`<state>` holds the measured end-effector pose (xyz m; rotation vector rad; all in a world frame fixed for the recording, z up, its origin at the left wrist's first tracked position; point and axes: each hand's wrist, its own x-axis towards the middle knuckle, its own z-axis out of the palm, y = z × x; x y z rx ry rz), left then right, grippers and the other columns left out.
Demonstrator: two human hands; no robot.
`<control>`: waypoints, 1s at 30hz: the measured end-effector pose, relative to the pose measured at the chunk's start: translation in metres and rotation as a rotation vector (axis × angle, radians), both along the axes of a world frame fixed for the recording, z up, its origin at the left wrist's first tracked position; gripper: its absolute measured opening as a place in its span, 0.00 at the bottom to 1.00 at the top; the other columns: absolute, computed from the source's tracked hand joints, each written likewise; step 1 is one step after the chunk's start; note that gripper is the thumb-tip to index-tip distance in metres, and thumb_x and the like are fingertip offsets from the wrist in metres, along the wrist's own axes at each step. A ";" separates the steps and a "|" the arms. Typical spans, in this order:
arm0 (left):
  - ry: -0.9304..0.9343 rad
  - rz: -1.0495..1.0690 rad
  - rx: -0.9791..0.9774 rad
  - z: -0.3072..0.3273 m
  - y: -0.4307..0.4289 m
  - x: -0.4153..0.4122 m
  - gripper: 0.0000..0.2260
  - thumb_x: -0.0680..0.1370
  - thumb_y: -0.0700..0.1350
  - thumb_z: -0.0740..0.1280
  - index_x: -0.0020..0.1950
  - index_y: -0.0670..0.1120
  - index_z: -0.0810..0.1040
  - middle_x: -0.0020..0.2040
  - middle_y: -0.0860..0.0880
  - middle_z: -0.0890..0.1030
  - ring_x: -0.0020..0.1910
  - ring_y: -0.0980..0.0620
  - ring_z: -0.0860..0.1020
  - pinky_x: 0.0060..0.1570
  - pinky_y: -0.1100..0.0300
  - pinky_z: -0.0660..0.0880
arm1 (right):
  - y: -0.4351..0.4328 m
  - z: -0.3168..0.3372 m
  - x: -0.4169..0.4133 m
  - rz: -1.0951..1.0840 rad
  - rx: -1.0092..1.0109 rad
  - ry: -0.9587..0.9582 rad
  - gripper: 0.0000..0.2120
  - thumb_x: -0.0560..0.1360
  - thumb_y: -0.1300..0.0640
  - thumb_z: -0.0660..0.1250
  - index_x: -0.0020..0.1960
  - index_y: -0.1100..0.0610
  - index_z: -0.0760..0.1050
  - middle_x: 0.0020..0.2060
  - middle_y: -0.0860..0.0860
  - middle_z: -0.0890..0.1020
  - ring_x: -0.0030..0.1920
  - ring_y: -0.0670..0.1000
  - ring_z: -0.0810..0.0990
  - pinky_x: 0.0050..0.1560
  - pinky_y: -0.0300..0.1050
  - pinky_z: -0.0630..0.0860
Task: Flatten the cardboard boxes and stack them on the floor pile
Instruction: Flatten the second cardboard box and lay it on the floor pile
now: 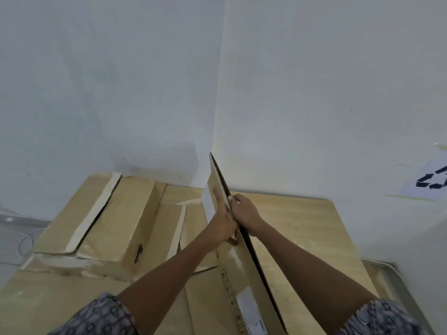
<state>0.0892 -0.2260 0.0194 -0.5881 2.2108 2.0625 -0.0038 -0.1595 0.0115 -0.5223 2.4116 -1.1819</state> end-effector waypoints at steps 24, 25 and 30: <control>0.177 0.037 -0.593 -0.067 0.028 -0.088 0.21 0.83 0.57 0.53 0.77 0.56 0.60 0.79 0.46 0.58 0.77 0.43 0.55 0.71 0.37 0.61 | 0.133 0.043 -0.116 -0.161 -0.243 -0.187 0.11 0.82 0.57 0.60 0.59 0.60 0.76 0.52 0.58 0.83 0.48 0.56 0.82 0.54 0.55 0.78; 0.174 -0.100 -0.631 -0.073 0.033 -0.091 0.20 0.84 0.55 0.51 0.76 0.53 0.62 0.79 0.43 0.59 0.76 0.41 0.55 0.70 0.38 0.62 | 0.145 0.027 -0.121 -0.192 -0.205 -0.207 0.10 0.82 0.57 0.60 0.59 0.59 0.76 0.53 0.58 0.83 0.49 0.57 0.82 0.56 0.57 0.77; -0.209 -0.436 -0.615 -0.126 0.064 -0.099 0.27 0.82 0.53 0.57 0.80 0.53 0.54 0.81 0.43 0.49 0.77 0.37 0.55 0.73 0.43 0.58 | 0.193 -0.039 -0.151 -0.332 -0.068 -0.217 0.11 0.81 0.57 0.60 0.59 0.59 0.77 0.54 0.58 0.82 0.51 0.57 0.81 0.53 0.54 0.79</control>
